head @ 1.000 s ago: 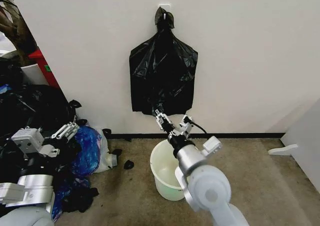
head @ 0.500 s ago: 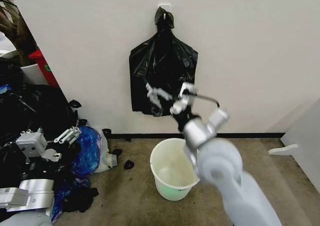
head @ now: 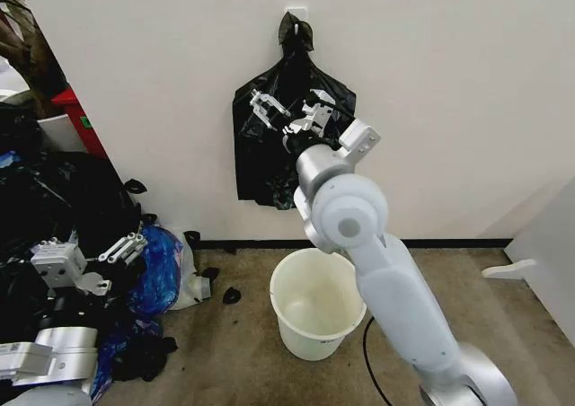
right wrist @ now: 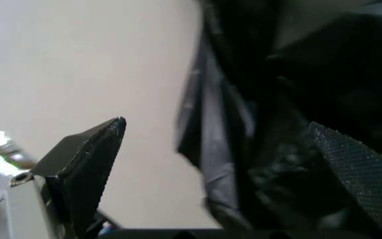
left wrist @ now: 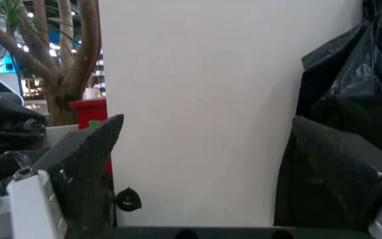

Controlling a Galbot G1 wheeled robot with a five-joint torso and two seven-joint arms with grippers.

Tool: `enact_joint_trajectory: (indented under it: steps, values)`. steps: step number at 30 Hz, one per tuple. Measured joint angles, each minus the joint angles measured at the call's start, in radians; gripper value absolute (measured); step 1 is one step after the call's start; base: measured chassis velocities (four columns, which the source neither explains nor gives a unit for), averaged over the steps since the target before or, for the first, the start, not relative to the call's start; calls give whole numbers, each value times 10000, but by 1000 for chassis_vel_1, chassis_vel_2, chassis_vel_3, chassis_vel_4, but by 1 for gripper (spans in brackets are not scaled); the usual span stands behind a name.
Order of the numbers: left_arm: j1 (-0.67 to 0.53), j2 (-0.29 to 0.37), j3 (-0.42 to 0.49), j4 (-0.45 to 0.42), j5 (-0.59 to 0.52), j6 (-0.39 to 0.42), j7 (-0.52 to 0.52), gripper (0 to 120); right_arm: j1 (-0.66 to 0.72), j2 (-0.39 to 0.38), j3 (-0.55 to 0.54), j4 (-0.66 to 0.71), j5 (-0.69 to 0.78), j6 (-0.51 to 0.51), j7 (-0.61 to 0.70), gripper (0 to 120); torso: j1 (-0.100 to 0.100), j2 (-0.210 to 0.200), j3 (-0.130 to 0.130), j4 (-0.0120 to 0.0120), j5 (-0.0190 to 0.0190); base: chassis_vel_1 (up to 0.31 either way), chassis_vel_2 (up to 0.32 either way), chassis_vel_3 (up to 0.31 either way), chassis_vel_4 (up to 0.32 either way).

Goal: Place the garbage bag over the trash bin.

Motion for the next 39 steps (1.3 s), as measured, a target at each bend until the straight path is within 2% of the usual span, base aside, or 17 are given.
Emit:
enact_joint_trajectory:
  steps: [4,14,19,21,27,31,35,39]
  values:
    - [-14,-23,2,1,-8,-70,15,100,155,120,32,-232,32,80,504,100,0,0,-1,1,0,0,0,0,0]
    - [-5,-25,5,1,-37,-145,97,100,396,288,271,-829,-150,212,531,97,0,0,-1,1,0,0,0,0,0]
    - [-40,-36,58,1,-38,-164,167,100,454,288,412,-1052,-178,325,517,77,0,0,-1,1,0,0,0,0,0]
    - [-42,-37,62,1,-38,-166,173,100,453,276,419,-1054,-177,330,514,74,0,0,-1,1,1,0,0,0,0]
    - [-68,-29,70,1,-38,-188,202,100,370,149,591,-1040,-52,378,440,48,0,0,-1,1,1,0,0,0,0]
    - [-74,-22,65,1,-37,-219,221,100,327,104,607,-1019,-54,378,346,38,0,0,-1,1,0,0,0,0,0]
    - [-65,-4,51,1,16,-278,304,100,189,43,694,-1001,-40,377,157,19,0,0,-1,2,0,0,0,0,0]
    - [-58,30,45,2,18,-283,310,100,114,-20,774,-941,28,376,60,8,0,0,-1,1,1,0,0,0,0]
